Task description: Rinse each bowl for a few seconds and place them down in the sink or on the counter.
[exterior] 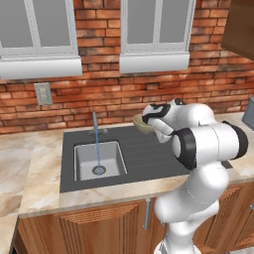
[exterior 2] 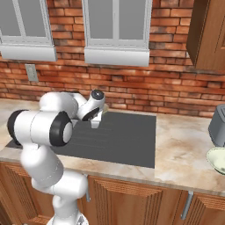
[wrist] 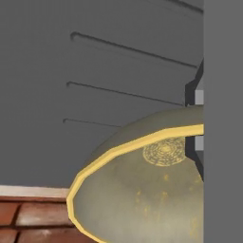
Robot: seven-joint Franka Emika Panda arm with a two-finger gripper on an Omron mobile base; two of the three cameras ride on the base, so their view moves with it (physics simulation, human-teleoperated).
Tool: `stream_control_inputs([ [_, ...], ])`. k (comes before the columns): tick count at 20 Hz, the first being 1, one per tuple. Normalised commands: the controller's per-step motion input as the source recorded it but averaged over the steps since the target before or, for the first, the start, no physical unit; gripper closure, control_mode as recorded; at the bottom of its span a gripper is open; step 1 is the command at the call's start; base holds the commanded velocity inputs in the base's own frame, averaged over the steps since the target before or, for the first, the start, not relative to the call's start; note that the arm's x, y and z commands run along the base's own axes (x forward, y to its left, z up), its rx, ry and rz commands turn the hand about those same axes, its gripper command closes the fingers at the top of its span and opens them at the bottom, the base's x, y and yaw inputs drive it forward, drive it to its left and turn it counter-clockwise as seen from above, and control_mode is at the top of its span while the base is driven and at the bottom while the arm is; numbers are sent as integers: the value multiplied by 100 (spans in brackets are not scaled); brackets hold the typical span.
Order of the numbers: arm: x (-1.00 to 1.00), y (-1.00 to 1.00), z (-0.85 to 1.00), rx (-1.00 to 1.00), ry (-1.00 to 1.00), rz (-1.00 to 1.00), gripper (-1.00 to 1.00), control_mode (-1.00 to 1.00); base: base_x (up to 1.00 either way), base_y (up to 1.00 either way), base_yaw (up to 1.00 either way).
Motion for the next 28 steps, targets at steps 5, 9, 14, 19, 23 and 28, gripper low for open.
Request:
stream_control_inputs([
  [5,12,-9,-1,0,0,-8,100,-100,0,0,0],
  [9,9,0,-11,0,0,-5,100,-100,0,0,0],
  [14,26,0,-19,0,0,-3,100,-100,0,0,0],
  [19,39,0,-23,0,2,-3,100,-100,0,0,0],
  [23,40,0,-23,0,3,-1,100,-100,0,0,0],
  [28,39,0,-20,0,3,-1,100,-100,0,0,0],
])
